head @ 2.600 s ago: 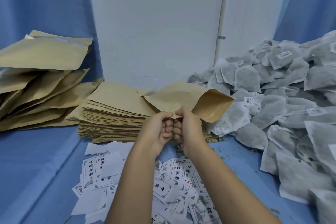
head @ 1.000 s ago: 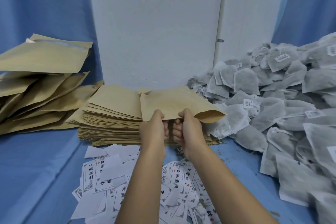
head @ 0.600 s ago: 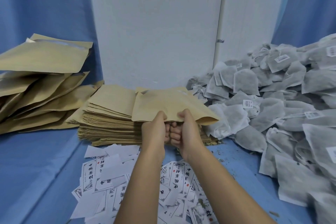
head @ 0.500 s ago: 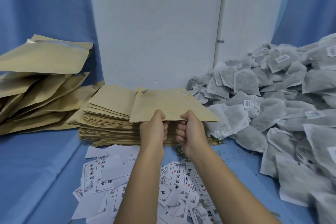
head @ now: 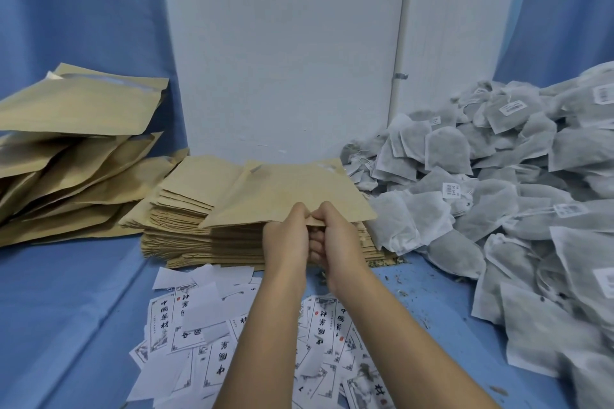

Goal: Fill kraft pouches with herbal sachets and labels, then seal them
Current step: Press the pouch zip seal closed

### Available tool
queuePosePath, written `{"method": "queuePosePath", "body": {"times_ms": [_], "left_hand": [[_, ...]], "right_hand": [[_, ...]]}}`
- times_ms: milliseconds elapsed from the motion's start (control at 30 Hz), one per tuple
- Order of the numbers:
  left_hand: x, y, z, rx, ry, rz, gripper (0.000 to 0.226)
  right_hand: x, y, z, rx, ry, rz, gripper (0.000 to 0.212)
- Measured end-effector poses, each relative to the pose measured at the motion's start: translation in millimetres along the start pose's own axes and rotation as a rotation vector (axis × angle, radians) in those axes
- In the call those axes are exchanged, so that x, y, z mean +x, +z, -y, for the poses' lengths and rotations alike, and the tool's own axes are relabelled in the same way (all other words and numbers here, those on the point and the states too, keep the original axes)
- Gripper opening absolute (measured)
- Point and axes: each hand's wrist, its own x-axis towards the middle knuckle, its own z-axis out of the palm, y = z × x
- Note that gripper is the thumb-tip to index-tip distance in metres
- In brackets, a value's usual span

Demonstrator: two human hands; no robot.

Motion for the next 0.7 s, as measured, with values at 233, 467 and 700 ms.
{"method": "queuePosePath", "body": {"times_ms": [233,467,700], "left_hand": [[6,-8,0,0.009,-0.007,-0.016,0.021],[3,-7,-2,-0.003,-0.029,0.045,0.027],[1,-4,1,0.051,-0.064,0.093,0.030]], "right_hand": [[7,-6,-1,0.115,-0.018,-0.071,0.028],[6,-12,2,0.065,0.079,-0.030,0.025],[8,-13,1,0.016,0.124,0.106,0.031]]}}
